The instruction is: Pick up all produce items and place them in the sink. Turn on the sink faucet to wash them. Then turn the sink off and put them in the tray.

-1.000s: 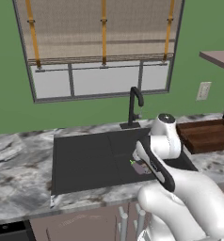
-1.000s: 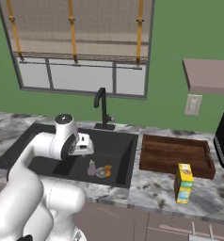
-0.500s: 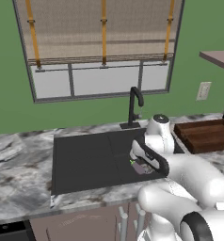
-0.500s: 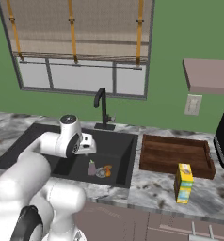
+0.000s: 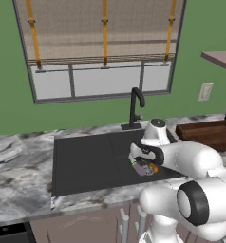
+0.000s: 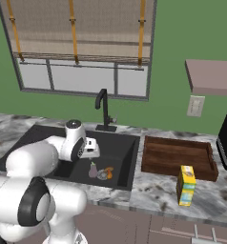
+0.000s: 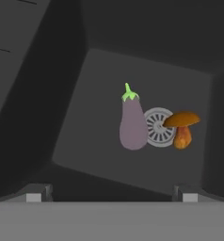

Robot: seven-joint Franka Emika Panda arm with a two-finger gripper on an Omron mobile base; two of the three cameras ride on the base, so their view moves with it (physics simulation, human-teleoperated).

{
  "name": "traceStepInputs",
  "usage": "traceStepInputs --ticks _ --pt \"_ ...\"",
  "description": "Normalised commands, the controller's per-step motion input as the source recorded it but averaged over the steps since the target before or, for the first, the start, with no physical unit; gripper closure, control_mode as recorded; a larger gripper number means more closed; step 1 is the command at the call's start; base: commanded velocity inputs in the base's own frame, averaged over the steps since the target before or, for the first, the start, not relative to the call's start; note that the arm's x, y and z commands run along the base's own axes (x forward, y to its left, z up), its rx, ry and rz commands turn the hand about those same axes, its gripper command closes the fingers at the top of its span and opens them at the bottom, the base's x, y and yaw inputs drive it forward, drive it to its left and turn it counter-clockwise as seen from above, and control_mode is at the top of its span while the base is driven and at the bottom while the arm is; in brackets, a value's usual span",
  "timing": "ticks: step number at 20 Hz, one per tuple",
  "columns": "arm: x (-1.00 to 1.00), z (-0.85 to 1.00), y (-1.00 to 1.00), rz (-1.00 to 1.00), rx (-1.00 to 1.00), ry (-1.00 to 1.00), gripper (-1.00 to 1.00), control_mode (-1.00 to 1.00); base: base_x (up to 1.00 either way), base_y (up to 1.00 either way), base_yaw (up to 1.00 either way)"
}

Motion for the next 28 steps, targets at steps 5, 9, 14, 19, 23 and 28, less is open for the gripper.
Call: traceStepInputs --ticks 5,9,14,19,23,28 --pt "0.22 -0.29 -0.01 -0.02 0.00 0.00 -1.00 -1.00 0.00 0.00 0.00" --pt "0.22 -0.30 -0.02 -0.01 0.00 0.00 -1.00 -1.00 0.00 0.00 0.00" --pt "0.25 -0.29 -0.02 -0.01 0.00 -0.01 -1.00 -1.00 0.00 0.00 0.00" --pt "0.26 -0.27 -0.03 0.00 0.00 0.00 -1.00 -1.00 0.00 0.00 0.00" --pt "0.21 -0.26 -0.05 0.00 0.00 0.00 -1.00 -1.00 0.00 0.00 0.00" --pt "0.14 -0.23 -0.04 0.00 0.00 0.00 -1.00 -1.00 0.00 0.00 0.00"
